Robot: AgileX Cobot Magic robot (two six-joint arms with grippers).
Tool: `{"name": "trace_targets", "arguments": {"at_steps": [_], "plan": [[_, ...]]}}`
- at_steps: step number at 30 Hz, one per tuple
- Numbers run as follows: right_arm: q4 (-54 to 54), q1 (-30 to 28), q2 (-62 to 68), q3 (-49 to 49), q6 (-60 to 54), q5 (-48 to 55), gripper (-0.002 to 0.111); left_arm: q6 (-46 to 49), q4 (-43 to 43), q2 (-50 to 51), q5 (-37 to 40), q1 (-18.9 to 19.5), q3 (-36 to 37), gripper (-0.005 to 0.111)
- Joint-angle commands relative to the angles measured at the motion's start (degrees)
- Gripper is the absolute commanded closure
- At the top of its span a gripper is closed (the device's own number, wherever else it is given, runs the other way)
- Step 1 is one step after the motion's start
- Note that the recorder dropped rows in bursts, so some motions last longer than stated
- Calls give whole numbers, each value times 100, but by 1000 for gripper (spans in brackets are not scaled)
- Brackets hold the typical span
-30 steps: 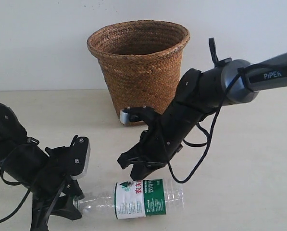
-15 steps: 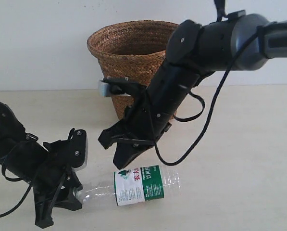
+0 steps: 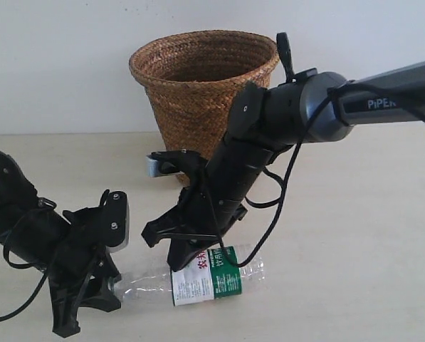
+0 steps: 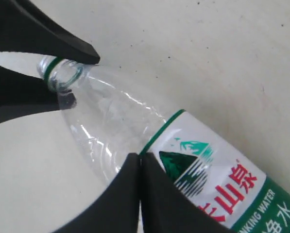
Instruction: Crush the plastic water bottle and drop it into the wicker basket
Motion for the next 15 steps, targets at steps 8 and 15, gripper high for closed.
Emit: {"name": "trace_targets", "arguments": {"at_steps": [8,15], "plan": [[-515,-18,902,-176,447,-72,108,-113,-66,-49,17,-13,-5,102],[-734,-349,1691,-829,952,550,108,-141,-66,-49,17,-13,-5,102]]}}
